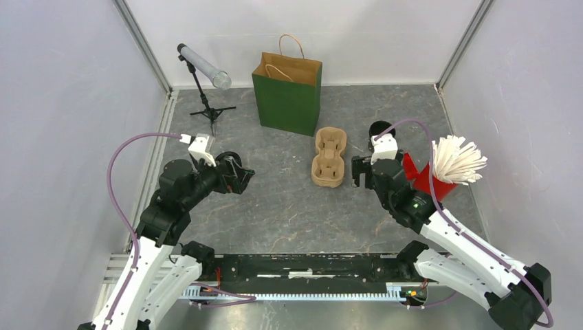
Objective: Pack the takeout coffee
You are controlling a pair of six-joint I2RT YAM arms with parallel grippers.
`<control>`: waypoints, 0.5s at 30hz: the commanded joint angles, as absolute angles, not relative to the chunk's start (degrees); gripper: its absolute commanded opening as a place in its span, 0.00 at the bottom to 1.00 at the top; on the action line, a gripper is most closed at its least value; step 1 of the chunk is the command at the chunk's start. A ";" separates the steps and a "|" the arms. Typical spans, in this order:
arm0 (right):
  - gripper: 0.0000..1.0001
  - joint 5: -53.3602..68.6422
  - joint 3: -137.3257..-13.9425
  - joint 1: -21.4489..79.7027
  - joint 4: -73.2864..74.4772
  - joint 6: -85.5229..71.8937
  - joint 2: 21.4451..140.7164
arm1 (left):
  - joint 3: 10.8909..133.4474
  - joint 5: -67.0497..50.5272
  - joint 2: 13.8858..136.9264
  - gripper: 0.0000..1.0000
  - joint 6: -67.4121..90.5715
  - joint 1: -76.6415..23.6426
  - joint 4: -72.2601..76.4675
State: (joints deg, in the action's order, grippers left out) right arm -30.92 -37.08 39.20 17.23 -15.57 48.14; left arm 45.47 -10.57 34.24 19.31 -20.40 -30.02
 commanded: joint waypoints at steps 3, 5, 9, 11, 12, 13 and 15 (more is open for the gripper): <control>0.98 -30.70 -36.70 39.20 13.47 -18.08 46.52 | 44.99 -9.57 34.04 1.00 16.61 -20.62 -29.72; 0.98 -30.94 -36.36 39.20 11.94 -16.47 46.55 | 45.03 -10.04 33.71 1.00 16.55 -20.62 -29.76; 0.98 -35.27 -36.53 39.20 8.46 -10.76 49.79 | 44.92 -9.24 33.26 1.00 16.57 -20.61 -29.79; 0.98 -39.05 -38.61 39.20 8.49 -9.42 53.29 | 44.84 -9.14 33.21 1.00 16.67 -20.65 -29.79; 0.98 -40.52 -40.31 39.07 8.48 -8.73 55.69 | 44.74 -9.14 33.21 1.00 16.86 -20.63 -29.79; 0.98 -41.44 -41.97 38.82 8.45 -7.76 57.81 | 44.74 -9.22 33.30 1.00 16.95 -20.65 -29.79; 0.95 -42.46 -46.08 37.71 8.94 -5.13 62.73 | 44.74 -9.75 33.55 1.00 17.05 -20.73 -29.79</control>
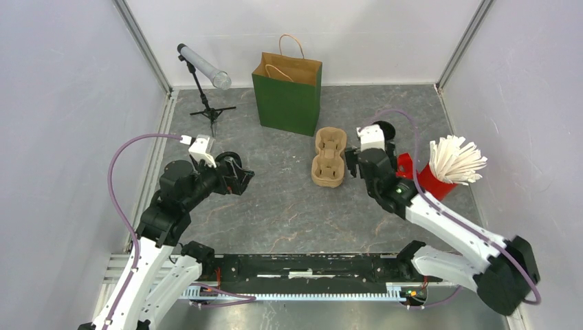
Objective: Pack the takeout coffee
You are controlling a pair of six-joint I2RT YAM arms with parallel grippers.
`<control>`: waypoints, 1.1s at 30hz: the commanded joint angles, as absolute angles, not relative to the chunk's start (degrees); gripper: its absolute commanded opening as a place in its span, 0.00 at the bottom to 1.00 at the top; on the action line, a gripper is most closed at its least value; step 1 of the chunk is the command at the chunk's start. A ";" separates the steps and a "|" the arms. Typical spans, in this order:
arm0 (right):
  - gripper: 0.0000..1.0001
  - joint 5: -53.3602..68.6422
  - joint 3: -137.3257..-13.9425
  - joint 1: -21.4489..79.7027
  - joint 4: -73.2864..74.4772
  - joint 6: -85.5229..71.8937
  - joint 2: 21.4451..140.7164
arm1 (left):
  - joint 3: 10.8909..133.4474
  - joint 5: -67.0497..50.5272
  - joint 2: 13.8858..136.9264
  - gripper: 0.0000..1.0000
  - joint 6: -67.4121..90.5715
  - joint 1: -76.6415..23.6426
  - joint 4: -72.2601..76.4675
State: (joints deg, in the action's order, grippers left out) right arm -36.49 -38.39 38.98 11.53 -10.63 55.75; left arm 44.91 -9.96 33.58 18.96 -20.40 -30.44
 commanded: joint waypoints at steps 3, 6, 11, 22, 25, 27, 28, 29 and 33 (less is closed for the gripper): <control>0.76 -40.46 -52.16 33.92 8.92 -2.82 69.03 | 44.63 -9.96 33.40 1.00 17.45 -20.67 -29.88; 0.61 -32.79 -56.49 27.16 9.05 -2.74 72.96 | 44.32 -10.27 32.77 1.00 17.93 -20.87 -29.63; 0.49 -26.48 -64.08 17.97 12.28 -1.60 80.53 | 43.84 -10.26 31.31 1.00 18.11 -21.18 -29.01; 0.41 -12.46 -75.70 6.41 19.55 2.40 93.64 | 43.87 -10.73 30.91 1.00 18.19 -21.42 -28.96; 0.38 -10.95 -76.38 4.79 20.27 3.01 95.14 | 43.77 -10.56 30.71 1.00 18.18 -21.41 -28.71; 0.36 -10.38 -76.46 3.93 20.24 3.34 96.03 | 43.82 -10.62 30.91 1.00 18.19 -21.43 -28.62; 0.36 -10.28 -76.47 3.55 20.11 3.30 96.29 | 43.78 -10.72 31.09 1.00 18.19 -21.46 -28.57; 0.36 -10.05 -76.50 3.28 19.82 3.25 96.63 | 43.84 -10.73 31.21 1.00 18.08 -21.53 -28.56; 0.30 -8.87 -76.57 2.64 19.56 3.42 97.41 | 43.86 -10.75 31.38 1.00 18.02 -21.46 -28.56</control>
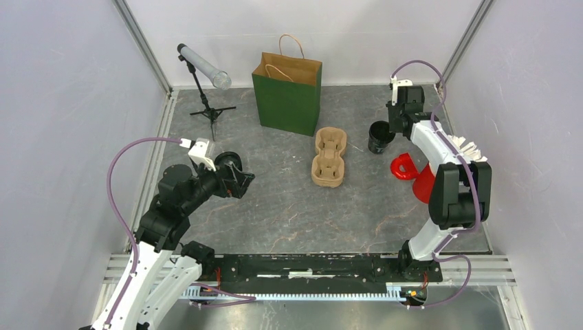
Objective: Pack the takeout coffee
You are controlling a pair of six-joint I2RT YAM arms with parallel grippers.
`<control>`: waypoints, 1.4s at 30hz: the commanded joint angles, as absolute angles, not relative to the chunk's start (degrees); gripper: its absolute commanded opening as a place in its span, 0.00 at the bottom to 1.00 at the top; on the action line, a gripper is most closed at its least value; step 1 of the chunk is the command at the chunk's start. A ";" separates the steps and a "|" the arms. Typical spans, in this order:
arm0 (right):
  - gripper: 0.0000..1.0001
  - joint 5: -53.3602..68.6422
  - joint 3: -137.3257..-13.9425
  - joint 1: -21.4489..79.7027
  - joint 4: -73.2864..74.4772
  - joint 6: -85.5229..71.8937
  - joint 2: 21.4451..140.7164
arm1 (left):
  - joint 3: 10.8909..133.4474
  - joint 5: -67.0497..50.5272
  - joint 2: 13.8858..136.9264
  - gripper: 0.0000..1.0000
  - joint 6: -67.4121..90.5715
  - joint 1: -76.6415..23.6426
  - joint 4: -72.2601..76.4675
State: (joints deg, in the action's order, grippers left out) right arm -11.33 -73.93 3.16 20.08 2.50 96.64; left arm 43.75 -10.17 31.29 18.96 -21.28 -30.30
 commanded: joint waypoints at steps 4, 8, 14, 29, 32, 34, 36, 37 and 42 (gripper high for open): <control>0.30 -7.70 -77.16 2.48 20.00 4.19 98.51 | 43.79 -10.23 31.31 1.00 17.93 -21.52 -28.61; 0.28 -7.35 -77.43 2.48 19.95 4.13 99.10 | 43.77 -10.11 31.38 1.00 17.93 -21.50 -28.61; 0.20 -7.71 -77.19 2.41 19.66 4.36 98.74 | 43.75 -10.02 31.61 1.00 17.93 -21.49 -28.56; 0.24 -8.19 -78.09 2.04 20.56 4.75 99.19 | 43.69 -10.33 31.47 1.00 18.00 -21.53 -28.56; 0.24 -8.28 -78.13 1.85 20.74 4.75 99.47 | 43.70 -10.29 31.45 1.00 18.02 -21.50 -28.57; 0.25 -8.30 -78.22 1.68 20.89 4.83 99.78 | 43.75 -10.37 31.30 1.00 18.02 -21.53 -28.56; 0.25 -8.24 -78.32 1.59 20.95 4.83 99.89 | 43.69 -10.37 31.30 1.00 18.10 -21.51 -28.63; 0.25 -8.19 -78.31 1.58 20.88 4.83 99.94 | 43.73 -10.39 31.37 1.00 18.06 -21.53 -28.58; 0.24 -7.58 -78.42 1.49 21.02 5.02 100.37 | 43.69 -10.46 31.39 1.00 18.11 -21.52 -28.57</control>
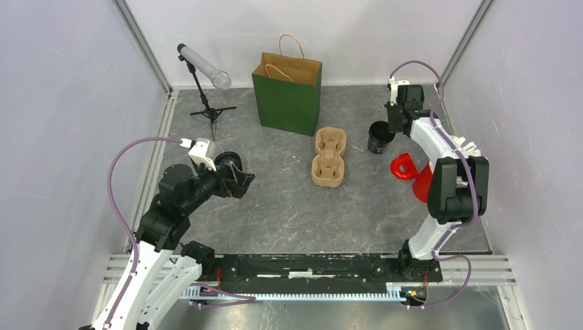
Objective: Pack the takeout coffee
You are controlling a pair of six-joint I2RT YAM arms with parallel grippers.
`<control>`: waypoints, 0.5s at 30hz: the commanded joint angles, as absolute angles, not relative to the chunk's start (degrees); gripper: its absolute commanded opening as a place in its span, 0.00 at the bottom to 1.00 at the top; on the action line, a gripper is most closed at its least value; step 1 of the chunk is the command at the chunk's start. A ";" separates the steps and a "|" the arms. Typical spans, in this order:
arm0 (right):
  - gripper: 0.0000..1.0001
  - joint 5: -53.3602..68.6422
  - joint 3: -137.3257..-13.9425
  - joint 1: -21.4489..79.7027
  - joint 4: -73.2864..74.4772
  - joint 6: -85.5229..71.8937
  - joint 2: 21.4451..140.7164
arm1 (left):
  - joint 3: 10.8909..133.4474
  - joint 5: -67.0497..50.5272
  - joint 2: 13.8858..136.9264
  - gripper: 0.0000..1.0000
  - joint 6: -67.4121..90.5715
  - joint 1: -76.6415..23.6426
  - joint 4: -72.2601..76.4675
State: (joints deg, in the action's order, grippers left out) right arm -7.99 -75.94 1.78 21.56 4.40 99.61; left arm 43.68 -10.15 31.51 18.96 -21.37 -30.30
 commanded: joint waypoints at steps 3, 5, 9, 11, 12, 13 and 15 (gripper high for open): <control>0.23 -7.29 -78.36 1.50 20.88 5.01 100.54 | 43.64 -10.49 31.29 1.00 18.11 -21.53 -28.57; 0.23 -7.13 -78.34 1.52 20.95 5.01 100.63 | 43.60 -10.46 31.22 1.00 18.10 -21.47 -28.56; 0.18 -7.32 -78.26 1.45 20.84 5.08 100.22 | 43.60 -10.48 31.27 1.00 18.11 -21.48 -28.58; 0.16 -7.28 -78.31 1.41 20.80 5.05 99.84 | 43.62 -10.52 31.30 1.00 18.11 -21.48 -28.56; 0.15 -7.17 -78.40 1.41 20.77 5.03 99.57 | 43.60 -10.50 31.40 1.00 18.11 -21.45 -28.58; 0.12 -6.90 -78.40 1.41 20.76 5.01 99.27 | 43.67 -10.54 31.44 1.00 18.11 -21.52 -28.56; 0.09 -6.50 -78.40 1.41 20.57 4.93 98.63 | 43.64 -10.57 31.49 1.00 18.10 -21.53 -28.56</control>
